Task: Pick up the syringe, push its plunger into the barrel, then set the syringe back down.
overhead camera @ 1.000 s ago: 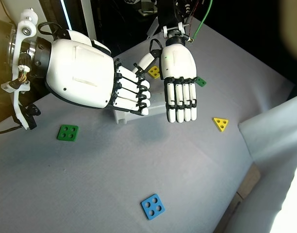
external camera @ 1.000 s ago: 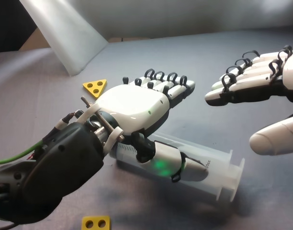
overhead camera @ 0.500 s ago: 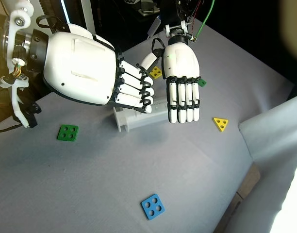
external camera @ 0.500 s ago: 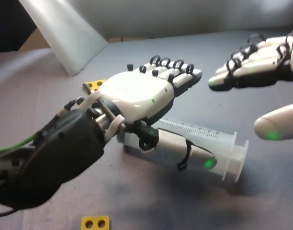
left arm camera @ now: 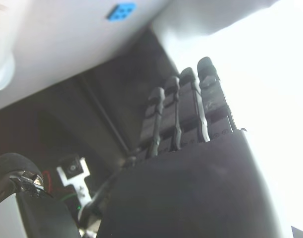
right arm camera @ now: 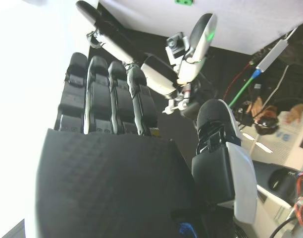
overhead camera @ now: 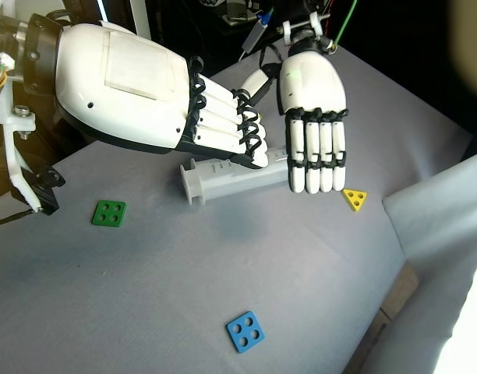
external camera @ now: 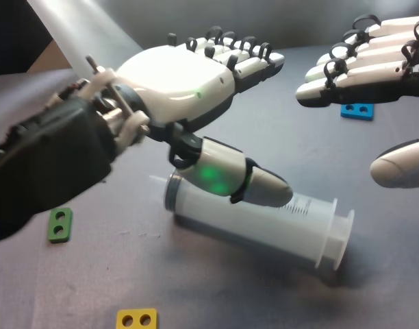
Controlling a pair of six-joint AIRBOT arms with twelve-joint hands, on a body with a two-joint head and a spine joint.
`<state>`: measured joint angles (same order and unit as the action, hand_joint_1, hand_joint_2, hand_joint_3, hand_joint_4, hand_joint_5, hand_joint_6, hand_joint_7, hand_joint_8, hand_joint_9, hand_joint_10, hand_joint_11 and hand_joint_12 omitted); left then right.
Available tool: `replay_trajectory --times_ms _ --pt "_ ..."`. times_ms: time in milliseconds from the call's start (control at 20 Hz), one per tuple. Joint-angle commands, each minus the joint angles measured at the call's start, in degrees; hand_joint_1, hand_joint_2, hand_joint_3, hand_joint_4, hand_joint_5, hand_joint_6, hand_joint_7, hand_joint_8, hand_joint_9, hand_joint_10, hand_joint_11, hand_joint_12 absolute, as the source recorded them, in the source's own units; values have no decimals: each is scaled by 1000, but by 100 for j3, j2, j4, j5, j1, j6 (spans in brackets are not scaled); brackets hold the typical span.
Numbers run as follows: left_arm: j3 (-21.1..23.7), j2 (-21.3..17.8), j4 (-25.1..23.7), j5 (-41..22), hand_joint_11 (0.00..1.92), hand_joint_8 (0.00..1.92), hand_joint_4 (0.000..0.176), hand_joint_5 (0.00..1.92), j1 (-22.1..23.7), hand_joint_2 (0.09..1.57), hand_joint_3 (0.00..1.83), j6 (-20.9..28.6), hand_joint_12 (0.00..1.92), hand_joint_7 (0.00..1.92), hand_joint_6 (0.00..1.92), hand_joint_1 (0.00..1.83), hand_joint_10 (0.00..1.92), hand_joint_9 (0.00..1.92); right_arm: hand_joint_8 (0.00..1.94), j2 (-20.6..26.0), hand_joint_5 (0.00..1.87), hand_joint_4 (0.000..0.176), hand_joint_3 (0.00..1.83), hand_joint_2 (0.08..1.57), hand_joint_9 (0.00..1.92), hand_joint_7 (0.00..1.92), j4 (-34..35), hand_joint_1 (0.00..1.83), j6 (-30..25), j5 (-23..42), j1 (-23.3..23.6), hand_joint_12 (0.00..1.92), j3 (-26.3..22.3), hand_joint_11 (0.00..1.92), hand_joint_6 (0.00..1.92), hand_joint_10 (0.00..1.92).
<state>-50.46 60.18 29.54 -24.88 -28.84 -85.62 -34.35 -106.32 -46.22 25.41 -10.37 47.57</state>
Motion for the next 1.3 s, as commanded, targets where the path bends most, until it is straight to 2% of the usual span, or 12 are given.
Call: replay_trajectory --times_ms 0,150,200,350,400,450,600,700,800,1050,1150,1250 --pt "-2 -88 -433 -249 87 5 0 89 102 757 0 328 81 89 6 263 6 102 5 0 153 0 0 1248 137 144 265 0 64 -86 126 440 -5 0 9 8" --pt "25 -443 -1346 -164 94 0 0 83 200 796 11 1222 87 73 1 225 0 89 5 1 133 0 5 1275 126 125 265 0 303 44 223 414 -4 0 6 10" --pt "9 -567 -1786 -81 86 3 0 78 263 800 9 1616 86 56 5 205 3 72 1 2 131 0 2 1276 113 121 265 0 401 84 245 292 -4 0 2 3" --pt "-95 -887 -3452 46 57 3 0 76 478 805 7 3079 75 56 3 243 0 58 1 1 151 0 2 1280 124 136 334 0 775 247 256 283 -2 0 4 3" --pt "-113 -985 -4015 49 59 3 0 73 554 808 8 3537 76 58 2 237 0 58 0 2 143 0 1 1279 114 123 675 0 1213 401 243 281 8 0 0 0" --pt "-112 -1071 -4373 49 50 2 0 65 612 811 8 3852 73 56 0 233 0 54 0 1 138 0 2 1282 112 119 1012 0 1583 574 232 298 29 0 1 0" --pt "-109 -1189 -5294 30 57 2 0 69 738 810 6 4595 77 58 2 228 2 58 0 -12 131 0 0 1274 82 100 2053 0 2032 1314 219 250 252 0 0 0" --pt "-103 -1211 -5670 12 42 0 0 61 801 814 6 4960 72 41 1 218 0 41 6 -61 141 0 0 1274 90 113 2230 0 2486 1371 221 254 273 0 6 8" --pt "-101 -1223 -5824 13 24 0 0 53 914 815 5 5120 67 37 0 205 0 27 6 -91 148 0 2 1279 95 120 2230 0 2793 1709 209 265 272 0 7 9" --pt "-59 -1259 -5937 206 36 10 0 77 1226 809 0 5126 76 63 8 238 10 54 1 -95 129 0 3 1285 97 117 2232 0 3010 2196 336 228 271 0 0 6" --pt "-7 -1303 -5949 277 38 5 0 76 1263 810 1 5132 81 55 6 218 8 52 4 -116 137 0 3 1288 113 132 2232 0 3242 2235 427 279 269 0 3 9" --pt "27 -1328 -5949 313 31 10 0 83 1264 830 9 5167 81 72 8 209 10 62 1 -167 134 0 1 1285 105 127 2232 0 3443 2238 428 247 271 0 1 4"
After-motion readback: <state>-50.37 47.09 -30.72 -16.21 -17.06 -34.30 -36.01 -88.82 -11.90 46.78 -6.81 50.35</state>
